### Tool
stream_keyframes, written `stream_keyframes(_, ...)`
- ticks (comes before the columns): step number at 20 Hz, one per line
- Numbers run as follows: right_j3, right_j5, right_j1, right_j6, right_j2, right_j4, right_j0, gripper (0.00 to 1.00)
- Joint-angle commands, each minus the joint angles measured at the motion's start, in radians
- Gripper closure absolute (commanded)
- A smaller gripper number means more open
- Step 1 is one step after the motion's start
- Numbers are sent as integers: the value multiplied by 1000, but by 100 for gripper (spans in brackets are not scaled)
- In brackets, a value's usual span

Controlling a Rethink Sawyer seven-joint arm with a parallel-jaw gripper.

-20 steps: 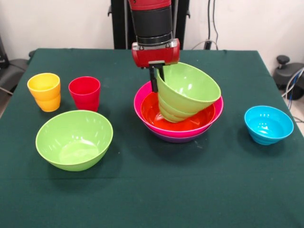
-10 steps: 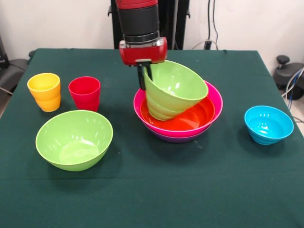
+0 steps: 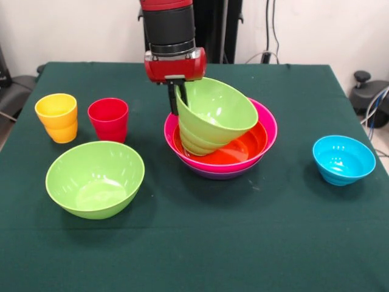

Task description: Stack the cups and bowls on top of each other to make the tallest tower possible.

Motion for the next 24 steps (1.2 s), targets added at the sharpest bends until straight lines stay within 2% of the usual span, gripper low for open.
stream_keyframes(1, -23, 43, 53, 34, -24, -82, 69, 100)
stream_keyframes(15, -36, 32, 68, 26, -25, -84, 65, 100)
stream_keyframes(24, -34, 39, 49, 40, -36, -71, 86, 100)
